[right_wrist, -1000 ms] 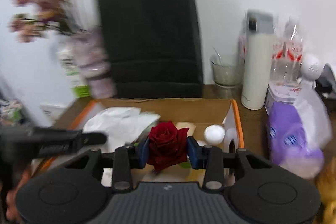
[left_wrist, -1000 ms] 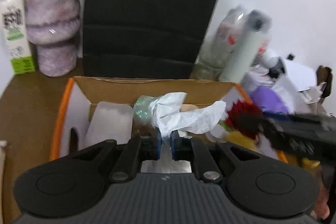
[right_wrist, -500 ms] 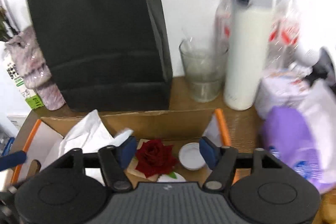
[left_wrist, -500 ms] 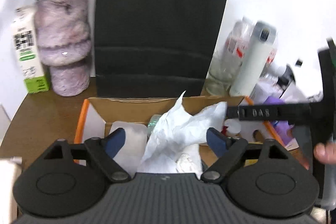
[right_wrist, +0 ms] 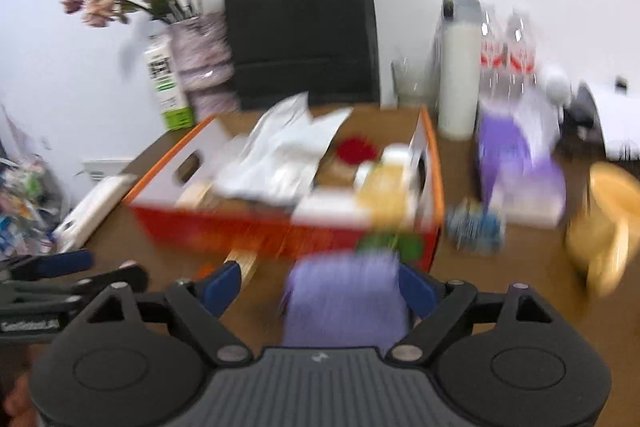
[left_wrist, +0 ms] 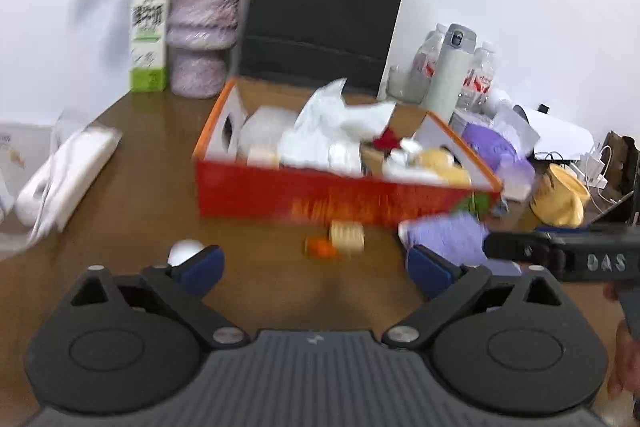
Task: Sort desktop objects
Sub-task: 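Grasp the white bottle cap with the left tool while the right tool grasps the orange trinket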
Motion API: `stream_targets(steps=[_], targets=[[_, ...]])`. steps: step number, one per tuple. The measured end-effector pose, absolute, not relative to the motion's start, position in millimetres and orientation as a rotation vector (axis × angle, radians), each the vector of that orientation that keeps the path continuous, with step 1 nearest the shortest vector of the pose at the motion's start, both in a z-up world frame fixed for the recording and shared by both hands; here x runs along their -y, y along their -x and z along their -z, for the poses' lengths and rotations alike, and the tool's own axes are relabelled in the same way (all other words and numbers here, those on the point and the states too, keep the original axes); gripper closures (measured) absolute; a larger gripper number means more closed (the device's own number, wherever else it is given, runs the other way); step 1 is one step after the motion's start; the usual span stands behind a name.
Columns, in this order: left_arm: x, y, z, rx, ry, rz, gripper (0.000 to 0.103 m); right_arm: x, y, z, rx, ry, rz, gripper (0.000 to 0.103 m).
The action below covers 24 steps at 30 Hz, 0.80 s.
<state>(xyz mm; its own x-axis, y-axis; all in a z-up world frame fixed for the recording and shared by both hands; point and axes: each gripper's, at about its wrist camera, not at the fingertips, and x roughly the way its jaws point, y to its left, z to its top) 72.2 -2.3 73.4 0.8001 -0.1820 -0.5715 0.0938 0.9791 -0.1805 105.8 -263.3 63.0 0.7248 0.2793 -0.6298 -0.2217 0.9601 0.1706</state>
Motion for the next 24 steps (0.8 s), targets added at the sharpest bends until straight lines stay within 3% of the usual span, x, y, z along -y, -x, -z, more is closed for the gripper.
stream_targets(steps=[9, 24], targets=[[2.5, 5.1, -32.7, -0.61, 0.096, 0.173, 0.001, 254.5, -0.2, -10.7, -0.636, -0.019, -0.288, 0.017], [11.9, 5.7, -18.2, -0.643, 0.03, 0.197, 0.001, 257.1, 12.5, -1.1, -0.612, -0.066, -0.268, 0.012]])
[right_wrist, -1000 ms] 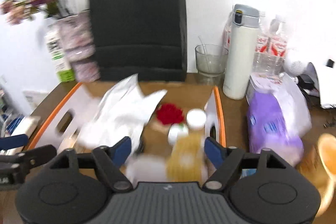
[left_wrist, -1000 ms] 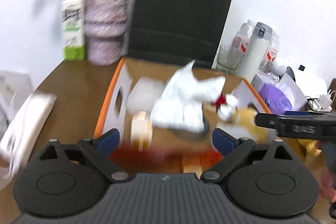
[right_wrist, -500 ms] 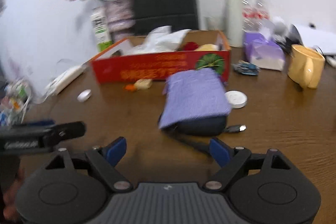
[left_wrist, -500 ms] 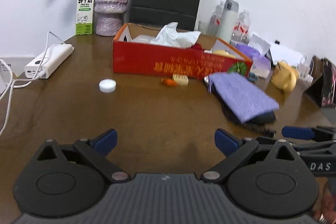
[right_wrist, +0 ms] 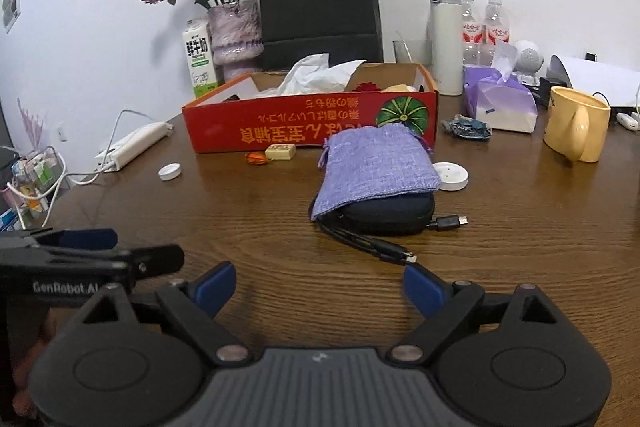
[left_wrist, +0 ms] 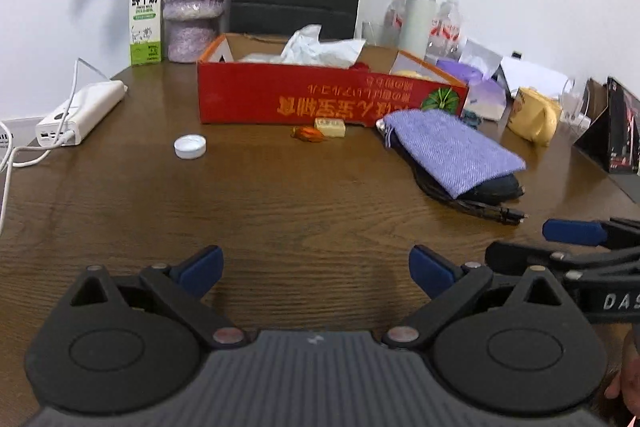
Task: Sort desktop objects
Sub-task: 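Grasp the white bottle cap with the left tool while the right tool grasps the orange trinket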
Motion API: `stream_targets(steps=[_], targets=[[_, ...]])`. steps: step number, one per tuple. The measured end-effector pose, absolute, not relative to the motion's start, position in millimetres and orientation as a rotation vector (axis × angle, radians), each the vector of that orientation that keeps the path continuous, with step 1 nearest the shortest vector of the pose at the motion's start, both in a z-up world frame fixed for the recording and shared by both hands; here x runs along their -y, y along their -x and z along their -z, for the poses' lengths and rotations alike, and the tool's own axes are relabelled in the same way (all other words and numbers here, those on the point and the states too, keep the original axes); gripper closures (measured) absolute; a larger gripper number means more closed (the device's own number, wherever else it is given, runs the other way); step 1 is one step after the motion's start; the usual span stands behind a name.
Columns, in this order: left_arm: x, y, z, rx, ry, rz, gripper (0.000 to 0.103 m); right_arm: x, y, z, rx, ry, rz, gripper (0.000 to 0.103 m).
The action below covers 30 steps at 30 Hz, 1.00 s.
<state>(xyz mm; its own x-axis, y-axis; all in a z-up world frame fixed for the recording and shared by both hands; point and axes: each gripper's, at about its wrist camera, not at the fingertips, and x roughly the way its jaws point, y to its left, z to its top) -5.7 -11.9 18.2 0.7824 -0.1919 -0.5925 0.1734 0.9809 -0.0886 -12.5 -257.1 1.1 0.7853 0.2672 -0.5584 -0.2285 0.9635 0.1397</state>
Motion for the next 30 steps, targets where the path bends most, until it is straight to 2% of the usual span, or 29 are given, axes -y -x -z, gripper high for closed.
stream_targets(steps=[6, 10, 13, 15, 16, 18, 20, 24, 30], targets=[[8.8, 2.5, -17.7, -0.638, 0.02, 0.189, 0.001, 266.1, 5.3, 0.1, -0.626, -0.138, -0.291, 0.013], [-5.8, -25.0, -29.6, -0.6, -0.056, 0.115, 0.001, 258.0, -9.5, -14.5, -0.59, -0.088, -0.338, 0.014], [-24.6, -62.8, -34.6, -0.626, -0.037, 0.074, 0.004, 245.9, -40.9, -28.4, -0.567, -0.063, -0.411, 0.021], [-35.9, -87.3, -35.5, -0.637, 0.012, 0.075, 0.012, 231.5, -70.3, -30.2, -0.586, -0.033, -0.455, 0.036], [-40.2, -101.1, -34.7, -0.643, 0.028, 0.062, 0.016, 222.4, -85.9, -29.8, -0.602, -0.009, -0.47, 0.039], [-43.6, -123.6, -32.4, -0.666, 0.03, 0.024, 0.033, 203.3, -115.8, -26.3, -0.629, 0.027, -0.493, 0.04], [-48.8, -136.7, -29.8, -0.685, 0.05, 0.021, 0.038, 183.0, -139.9, -22.0, -0.663, 0.083, -0.517, 0.044], [-57.2, -143.1, -22.1, -0.705, 0.086, 0.029, 0.039, 153.2, -171.2, -14.2, -0.653, 0.177, -0.578, 0.055], [-59.6, -139.9, -20.6, -0.696, 0.086, 0.022, 0.053, 144.4, -187.9, -7.0, -0.675, 0.163, -0.649, 0.057]])
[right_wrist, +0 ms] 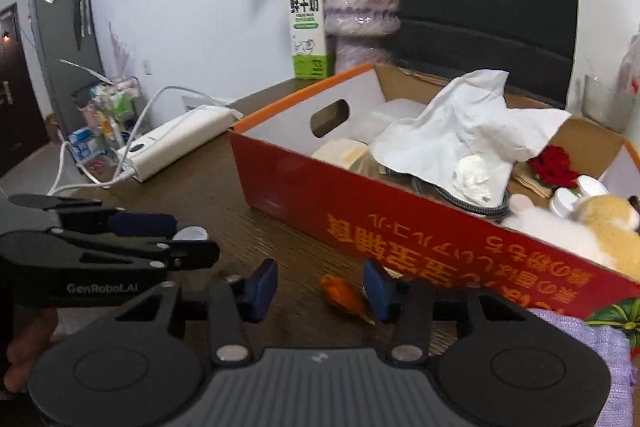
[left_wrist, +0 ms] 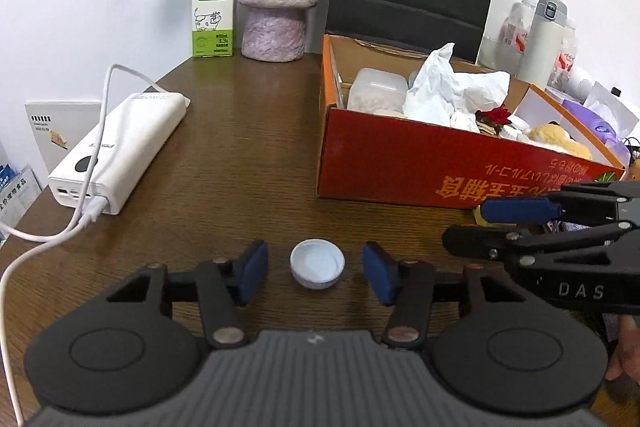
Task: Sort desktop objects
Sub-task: 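Grasp the white bottle cap with the left tool while the right tool grasps the orange trinket, then carry cap and orange trinket into the cardboard box and open both tools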
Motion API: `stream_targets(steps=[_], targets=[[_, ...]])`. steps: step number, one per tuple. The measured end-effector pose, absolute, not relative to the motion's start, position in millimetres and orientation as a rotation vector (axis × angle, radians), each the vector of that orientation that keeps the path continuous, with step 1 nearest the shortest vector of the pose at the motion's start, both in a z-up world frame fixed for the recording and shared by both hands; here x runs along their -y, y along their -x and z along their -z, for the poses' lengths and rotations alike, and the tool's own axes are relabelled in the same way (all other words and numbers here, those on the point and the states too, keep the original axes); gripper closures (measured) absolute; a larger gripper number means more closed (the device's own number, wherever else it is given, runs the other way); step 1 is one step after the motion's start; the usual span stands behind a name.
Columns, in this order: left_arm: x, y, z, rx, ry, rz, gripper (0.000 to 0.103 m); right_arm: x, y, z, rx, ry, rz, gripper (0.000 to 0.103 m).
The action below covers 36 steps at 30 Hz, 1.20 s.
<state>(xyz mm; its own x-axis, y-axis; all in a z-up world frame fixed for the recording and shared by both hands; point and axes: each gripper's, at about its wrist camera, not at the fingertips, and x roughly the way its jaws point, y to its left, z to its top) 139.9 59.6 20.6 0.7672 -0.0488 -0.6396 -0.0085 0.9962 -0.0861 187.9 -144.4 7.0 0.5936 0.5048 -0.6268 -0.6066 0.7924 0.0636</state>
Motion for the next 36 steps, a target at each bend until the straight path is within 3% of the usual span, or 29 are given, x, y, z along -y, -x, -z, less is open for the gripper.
stream_targets(steps=[3, 7, 11, 15, 23, 25, 27, 36], targets=[[-56.5, -138.1, -19.9, -0.688, 0.059, 0.021, 0.073, 141.4, -181.3, -5.2, -0.651, 0.209, -0.639, 0.065], [-55.8, -136.4, -19.9, -0.686, 0.052, 0.036, 0.073, 128.4, -165.5, 0.3, -0.601, 0.356, -0.615, 0.072], [-53.6, -134.7, -20.0, -0.685, 0.045, 0.043, 0.074, 124.8, -156.5, -1.6, -0.58, 0.376, -0.623, 0.088], [-53.2, -132.5, -20.5, -0.688, 0.052, 0.054, 0.074, 121.5, -154.5, -0.3, -0.587, 0.378, -0.62, 0.081], [-53.4, -132.8, -20.1, -0.686, 0.051, 0.053, 0.074, 126.9, -161.9, 2.5, -0.6, 0.318, -0.611, 0.079], [-52.6, -132.6, -20.3, -0.684, 0.045, 0.06, 0.074, 126.9, -162.2, 2.2, -0.606, 0.315, -0.617, 0.08], [-53.5, -132.1, -20.7, -0.684, 0.058, 0.074, 0.074, 126.4, -161.0, 2.2, -0.614, 0.306, -0.637, 0.09], [-51.8, -127.6, -23.2, -0.678, 0.048, 0.084, 0.074, 133.3, -145.9, -18.4, -0.543, 0.225, -0.565, 0.09]])
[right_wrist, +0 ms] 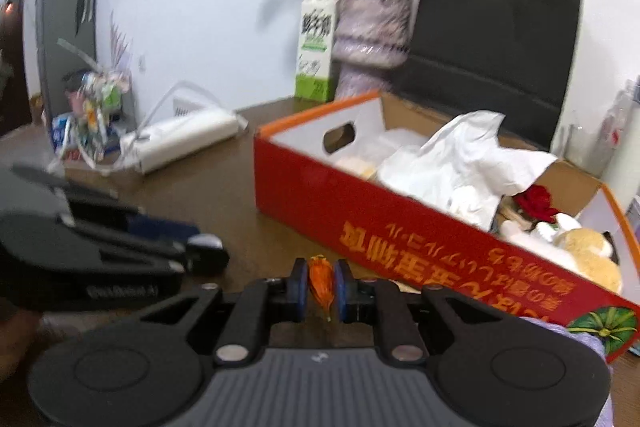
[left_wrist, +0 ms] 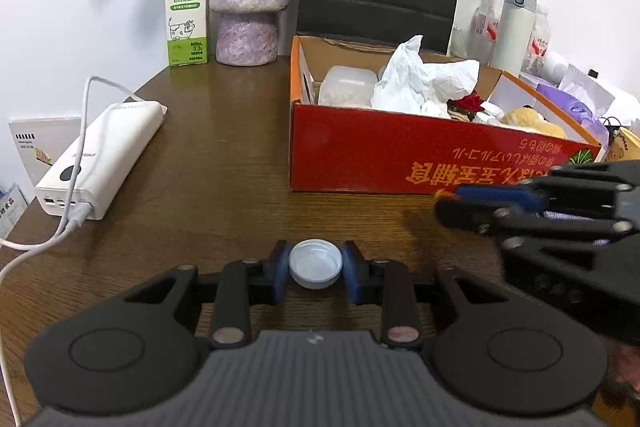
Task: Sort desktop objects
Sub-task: 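Carry cap and orange trinket into the cardboard box and open both tools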
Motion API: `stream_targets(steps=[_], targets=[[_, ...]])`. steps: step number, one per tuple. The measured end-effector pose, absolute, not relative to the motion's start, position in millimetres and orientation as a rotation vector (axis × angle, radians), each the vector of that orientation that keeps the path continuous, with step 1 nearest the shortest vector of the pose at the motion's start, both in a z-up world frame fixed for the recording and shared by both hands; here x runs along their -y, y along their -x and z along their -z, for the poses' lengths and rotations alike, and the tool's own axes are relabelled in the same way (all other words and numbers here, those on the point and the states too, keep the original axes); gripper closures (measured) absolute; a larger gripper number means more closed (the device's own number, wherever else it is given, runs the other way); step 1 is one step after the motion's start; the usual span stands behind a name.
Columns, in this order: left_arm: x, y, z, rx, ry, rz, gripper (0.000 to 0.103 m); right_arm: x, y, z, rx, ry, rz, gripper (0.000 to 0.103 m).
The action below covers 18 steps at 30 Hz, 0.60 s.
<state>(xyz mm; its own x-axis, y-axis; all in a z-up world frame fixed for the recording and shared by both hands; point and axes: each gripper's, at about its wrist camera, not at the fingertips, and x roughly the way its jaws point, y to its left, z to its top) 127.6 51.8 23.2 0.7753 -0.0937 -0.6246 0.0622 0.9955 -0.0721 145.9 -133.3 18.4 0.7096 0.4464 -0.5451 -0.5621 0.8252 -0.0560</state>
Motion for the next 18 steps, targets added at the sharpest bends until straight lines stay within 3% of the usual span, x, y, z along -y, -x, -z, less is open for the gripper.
stream_targets(steps=[18], targets=[[-8.0, 0.9, -61.6, -0.607, 0.044, 0.206, 0.074, 238.9, 5.1, -47.3, -0.499, -0.03, -0.296, 0.09]])
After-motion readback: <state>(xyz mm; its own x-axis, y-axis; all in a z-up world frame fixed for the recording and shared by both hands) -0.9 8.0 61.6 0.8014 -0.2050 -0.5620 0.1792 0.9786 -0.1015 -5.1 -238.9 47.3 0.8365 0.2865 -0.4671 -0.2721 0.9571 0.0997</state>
